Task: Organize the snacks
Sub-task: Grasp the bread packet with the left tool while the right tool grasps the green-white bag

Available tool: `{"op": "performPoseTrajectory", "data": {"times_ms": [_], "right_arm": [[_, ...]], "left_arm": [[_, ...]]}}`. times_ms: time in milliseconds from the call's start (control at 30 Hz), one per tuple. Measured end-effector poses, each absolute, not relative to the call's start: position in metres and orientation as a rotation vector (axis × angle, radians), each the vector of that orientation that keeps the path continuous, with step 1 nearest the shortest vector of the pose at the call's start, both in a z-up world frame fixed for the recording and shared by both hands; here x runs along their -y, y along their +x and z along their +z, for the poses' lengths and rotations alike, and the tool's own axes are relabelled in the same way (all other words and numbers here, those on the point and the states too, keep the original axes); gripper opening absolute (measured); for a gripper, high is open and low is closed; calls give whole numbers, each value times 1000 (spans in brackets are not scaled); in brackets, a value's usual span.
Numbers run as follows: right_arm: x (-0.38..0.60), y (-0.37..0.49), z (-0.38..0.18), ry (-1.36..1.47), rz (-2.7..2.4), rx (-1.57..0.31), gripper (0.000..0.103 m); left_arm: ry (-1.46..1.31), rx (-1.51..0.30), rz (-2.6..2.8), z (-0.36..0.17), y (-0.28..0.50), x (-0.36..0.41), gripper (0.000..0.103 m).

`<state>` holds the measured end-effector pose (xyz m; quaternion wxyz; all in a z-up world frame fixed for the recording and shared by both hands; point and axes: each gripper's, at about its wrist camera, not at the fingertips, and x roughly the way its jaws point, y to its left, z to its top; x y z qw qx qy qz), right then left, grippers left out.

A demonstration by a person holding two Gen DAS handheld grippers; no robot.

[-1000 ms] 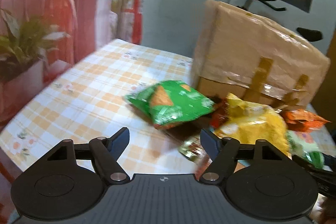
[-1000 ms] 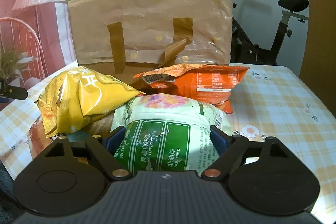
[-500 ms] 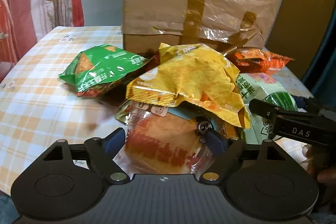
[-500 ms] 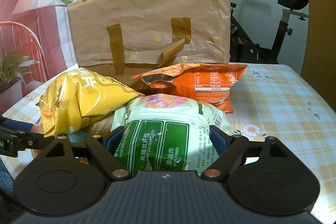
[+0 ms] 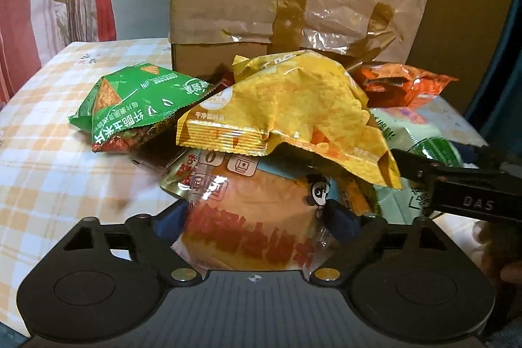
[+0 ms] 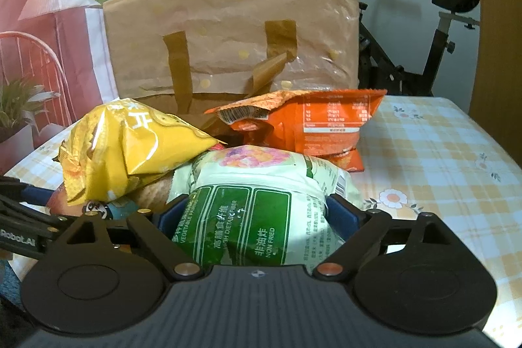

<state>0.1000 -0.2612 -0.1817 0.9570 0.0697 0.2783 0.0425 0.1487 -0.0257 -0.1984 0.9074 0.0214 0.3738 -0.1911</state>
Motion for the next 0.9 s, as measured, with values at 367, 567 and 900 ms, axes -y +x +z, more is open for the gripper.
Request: {"op": "performPoseTrajectory", "data": {"times_ms": [367,567,900], "right_arm": [[264,103,-185,172,61,-572,99],[262,99,-180,154,77,-563,90],[266,84,-164,187,91,-586,85]], "left_arm": [[-33,-751,-256,-182,138,-5,82],[-41,-780,-140,-177,141,-15,82],[-72,-679,-56,-154,124,-34,82]]}}
